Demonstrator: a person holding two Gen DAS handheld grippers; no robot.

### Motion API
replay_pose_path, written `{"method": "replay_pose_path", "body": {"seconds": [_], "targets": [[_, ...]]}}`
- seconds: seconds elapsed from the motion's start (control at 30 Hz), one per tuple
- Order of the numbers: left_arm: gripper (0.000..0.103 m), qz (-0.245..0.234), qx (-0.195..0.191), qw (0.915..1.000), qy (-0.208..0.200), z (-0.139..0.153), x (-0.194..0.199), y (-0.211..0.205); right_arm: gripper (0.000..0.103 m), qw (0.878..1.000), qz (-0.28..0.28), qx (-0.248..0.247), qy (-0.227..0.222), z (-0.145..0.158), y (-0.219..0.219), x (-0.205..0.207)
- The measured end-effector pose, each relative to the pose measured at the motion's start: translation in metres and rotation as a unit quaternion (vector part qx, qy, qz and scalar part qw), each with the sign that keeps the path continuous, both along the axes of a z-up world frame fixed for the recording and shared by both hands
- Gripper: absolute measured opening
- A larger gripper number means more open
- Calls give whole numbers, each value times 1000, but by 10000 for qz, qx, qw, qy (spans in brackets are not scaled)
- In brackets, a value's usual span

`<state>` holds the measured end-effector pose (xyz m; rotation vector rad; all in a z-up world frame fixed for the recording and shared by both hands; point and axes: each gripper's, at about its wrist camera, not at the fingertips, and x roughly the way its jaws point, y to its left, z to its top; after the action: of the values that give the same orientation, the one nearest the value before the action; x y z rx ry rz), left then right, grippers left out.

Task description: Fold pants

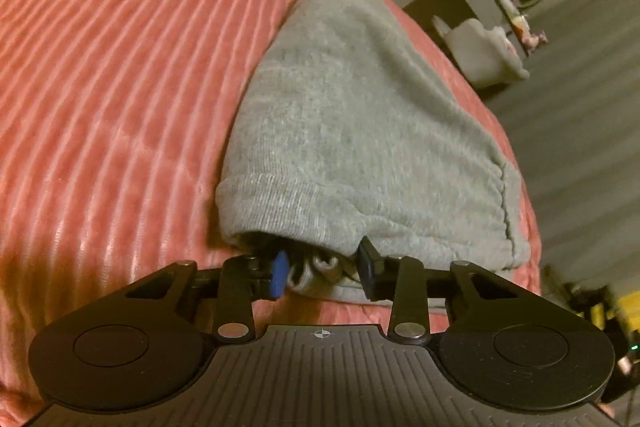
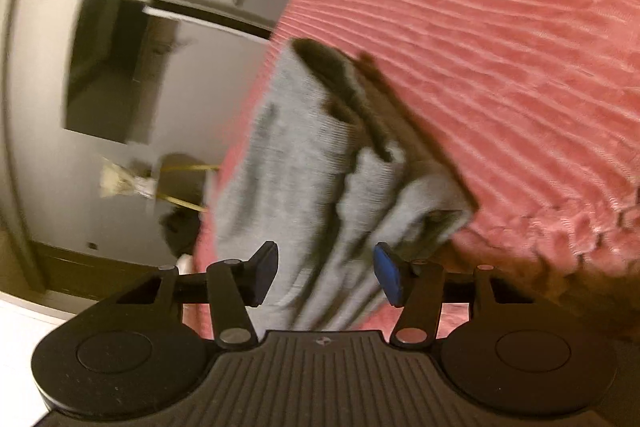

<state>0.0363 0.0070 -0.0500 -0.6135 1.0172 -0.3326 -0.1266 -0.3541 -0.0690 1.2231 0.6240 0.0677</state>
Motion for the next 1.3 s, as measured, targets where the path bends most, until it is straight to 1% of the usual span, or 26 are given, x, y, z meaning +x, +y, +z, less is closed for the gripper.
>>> {"method": "replay_pose_path", "body": {"seconds": [0.03,0.07,0.1,0.13,0.2,0.3,0.33,0.37,0.43,0.47,0.5,0.53,0.57,0.63,0.7,0.73,0.8,0.87,0.93,0.97,1.0,1.03,1.1,1.13,1.2,1.3], "targets": [[40,-28,89,9999,-44,1,-1,-3,57,9999,-79,13,-65,0,-1,-2],[43,-37,140,9999,-55,0,-1,-5,62,9998,-198,18,-51,-1,-2,-3],[43,-64,141,9999,-61,0,-2,-7,65,9995,-298,41,54,-4,-4,-2],[44,-94,144,9998,-74,-1,-2,-9,65,9992,-347,94,172,-8,-5,1],[50,-164,150,9997,-75,0,-3,-12,65,9985,-386,256,287,-16,-6,10],[55,-239,80,9996,-90,0,-4,-14,69,9975,-536,357,292,-22,-6,26],[56,-244,45,9996,-106,0,-4,-14,76,9972,-586,366,292,-23,-6,33],[58,-240,-18,9997,-110,-1,-4,-11,80,9969,-632,374,285,-25,-5,39],[61,-212,-178,9996,-94,-2,-3,-9,81,9962,-740,342,293,-28,0,46],[62,-198,-232,9995,-76,-4,-3,-7,78,9961,-801,277,235,-27,4,47],[62,-201,-261,9994,-62,-5,-1,-6,61,9960,-856,146,192,-25,9,48],[63,-193,-303,9993,-53,-7,-1,-3,49,9960,-881,-21,169,-24,13,49],[63,-134,-428,9990,-31,-8,0,-1,43,9961,-872,-66,114,-24,11,48],[63,-6,-643,9979,69,-12,3,4,43,9957,-922,90,-7,-26,9,46],[63,25,-660,9977,123,-16,7,4,46,9952,-948,237,-14,-32,5,45],[63,-16,-585,9982,93,-16,8,2,48,9949,-975,263,-7,-33,5,47],[65,-206,-305,9993,-70,-13,7,-8,59,9947,-994,281,4,-35,6,52],[69,-403,-75,9988,-277,-9,5,-16,59,9951,-967,201,48,-34,10,58],[72,-499,-22,9980,-398,-6,3,-19,59,9959,-901,18,63,-31,15,63],[74,-509,-75,9978,-423,-6,3,-18,57,9961,-876,-63,40,-29,17,64],[76,-503,-139,9977,-422,-7,4,-17,45,9962,-868,-119,-3,-28,18,63],[77,-487,-235,9977,-404,-7,4,-16,39,9963,-848,-82,-95,-27,18,64],[82,-483,-376,9972,-421,-8,2,-12,37,9961,-822,114,-290,-29,16,63],[82,-510,-366,9968,-487,-7,-1,-12,37,9957,-840,172,-339,-29,16,63],[86,-658,-189,9956,-633,-4,-7,-17,36,9948,-879,339,-382,-32,13,63],[84,-906,320,9914,-890,-2,-14,-29,35,9909,-941,766,-581,-39,8,60]]}}
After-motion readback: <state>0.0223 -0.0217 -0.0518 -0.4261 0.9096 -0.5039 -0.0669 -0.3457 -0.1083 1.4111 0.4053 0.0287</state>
